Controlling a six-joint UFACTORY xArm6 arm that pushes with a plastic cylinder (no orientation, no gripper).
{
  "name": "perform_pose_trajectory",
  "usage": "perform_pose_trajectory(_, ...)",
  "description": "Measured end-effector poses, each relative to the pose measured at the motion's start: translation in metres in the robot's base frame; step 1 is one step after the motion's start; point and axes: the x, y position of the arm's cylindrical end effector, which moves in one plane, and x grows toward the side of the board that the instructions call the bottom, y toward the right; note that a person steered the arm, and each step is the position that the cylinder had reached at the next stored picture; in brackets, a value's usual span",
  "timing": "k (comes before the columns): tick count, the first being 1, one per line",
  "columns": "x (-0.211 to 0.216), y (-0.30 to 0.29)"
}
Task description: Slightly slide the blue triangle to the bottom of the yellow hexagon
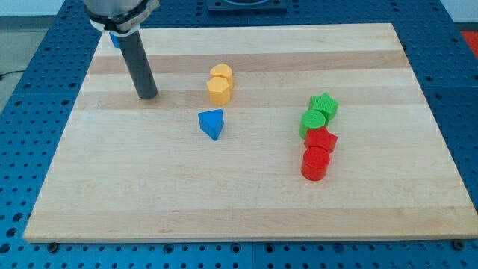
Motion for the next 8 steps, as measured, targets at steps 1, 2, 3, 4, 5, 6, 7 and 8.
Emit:
perform_pose_trajectory(1, 0.015, 0.002)
perform_pose_trajectory(2, 0.018, 0.002)
perform_pose_trajectory(3, 0.028, 0.002)
perform_pose_trajectory(4, 0.039, 0.003)
perform_pose_trajectory(5, 0.044, 0.003)
perform_pose_trajectory(6, 0.056, 0.006)
perform_pose_trajectory(7, 0.059, 0.014)
perform_pose_trajectory(8, 0.059, 0.036)
